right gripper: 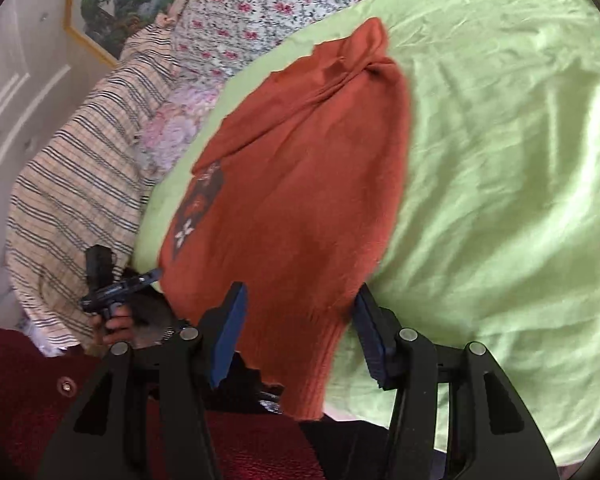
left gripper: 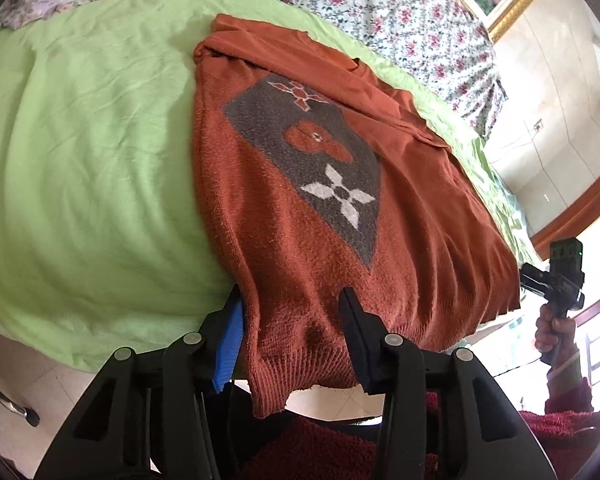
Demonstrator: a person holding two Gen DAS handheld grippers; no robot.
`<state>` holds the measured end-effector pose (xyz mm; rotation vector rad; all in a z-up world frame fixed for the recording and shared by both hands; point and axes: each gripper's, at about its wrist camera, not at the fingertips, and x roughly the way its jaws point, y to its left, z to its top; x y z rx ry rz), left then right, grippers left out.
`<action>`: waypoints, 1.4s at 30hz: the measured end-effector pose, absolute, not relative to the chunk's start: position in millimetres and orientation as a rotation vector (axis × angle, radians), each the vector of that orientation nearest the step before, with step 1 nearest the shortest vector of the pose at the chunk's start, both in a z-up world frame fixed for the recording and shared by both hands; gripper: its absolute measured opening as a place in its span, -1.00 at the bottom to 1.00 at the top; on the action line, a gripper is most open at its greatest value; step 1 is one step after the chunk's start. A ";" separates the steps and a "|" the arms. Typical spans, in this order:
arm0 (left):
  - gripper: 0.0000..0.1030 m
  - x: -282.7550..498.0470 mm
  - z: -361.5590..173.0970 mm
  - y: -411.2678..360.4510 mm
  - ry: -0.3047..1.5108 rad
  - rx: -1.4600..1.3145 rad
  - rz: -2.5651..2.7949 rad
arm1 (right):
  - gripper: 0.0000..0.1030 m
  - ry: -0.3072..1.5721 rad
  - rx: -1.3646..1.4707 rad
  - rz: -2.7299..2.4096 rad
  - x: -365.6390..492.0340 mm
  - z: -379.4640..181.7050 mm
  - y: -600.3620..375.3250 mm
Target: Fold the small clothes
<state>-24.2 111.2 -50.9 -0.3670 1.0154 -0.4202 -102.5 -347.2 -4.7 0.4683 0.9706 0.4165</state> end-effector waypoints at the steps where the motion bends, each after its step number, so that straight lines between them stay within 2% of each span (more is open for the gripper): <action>1: -0.12 -23.7 -52.8 111.5 1.016 -0.370 -0.428 | -0.14 0.971 0.474 0.423 -102.5 -6.6 -346.7; 3: -0.12 -21.3 -57.3 114.2 1.030 -0.388 -0.439 | -0.40 0.974 0.492 0.438 -98.8 -10.5 -348.0; 5: -0.12 -22.2 -53.3 114.8 1.030 -0.392 -0.447 | -0.52 0.994 0.490 0.431 -95.8 -15.2 -346.9; 7: -0.12 -24.4 -52.3 112.9 1.036 -0.367 -0.461 | -0.54 1.001 0.482 0.442 -98.8 -14.9 -347.1; 11: -0.15 -27.3 -56.9 108.7 1.043 -0.360 -0.484 | -0.72 1.012 0.474 0.451 -101.9 -17.4 -351.0; 12: -0.32 -27.8 -56.2 108.4 1.042 -0.359 -0.483 | -0.75 1.011 0.483 0.449 -100.7 -18.7 -350.6; 13: -0.62 -28.5 -55.6 108.9 1.042 -0.355 -0.481 | -0.76 1.008 0.488 0.450 -100.1 -19.5 -348.8; 14: -0.80 -29.3 -56.0 109.9 1.046 -0.354 -0.477 | -0.77 1.002 0.486 0.456 -100.3 -19.6 -346.0; 15: -0.86 -30.2 -57.1 111.9 1.051 -0.361 -0.478 | -0.78 0.991 0.475 0.460 -101.3 -18.6 -342.6; 20: -0.90 -35.5 -46.0 114.1 1.008 -0.382 -0.454 | -0.82 0.934 0.498 0.454 -102.4 -13.7 -342.1; 28: -0.91 -20.6 14.1 115.0 0.826 -0.412 -0.458 | -0.82 0.750 0.564 0.482 -85.5 28.0 -344.1; 35: -0.92 37.2 61.0 122.1 0.647 -0.430 -0.396 | -0.83 0.630 0.553 0.488 -34.3 63.4 -340.4; 42: -0.92 118.5 79.1 130.7 0.595 -0.435 -0.280 | -0.83 0.588 0.516 0.415 41.3 80.9 -350.5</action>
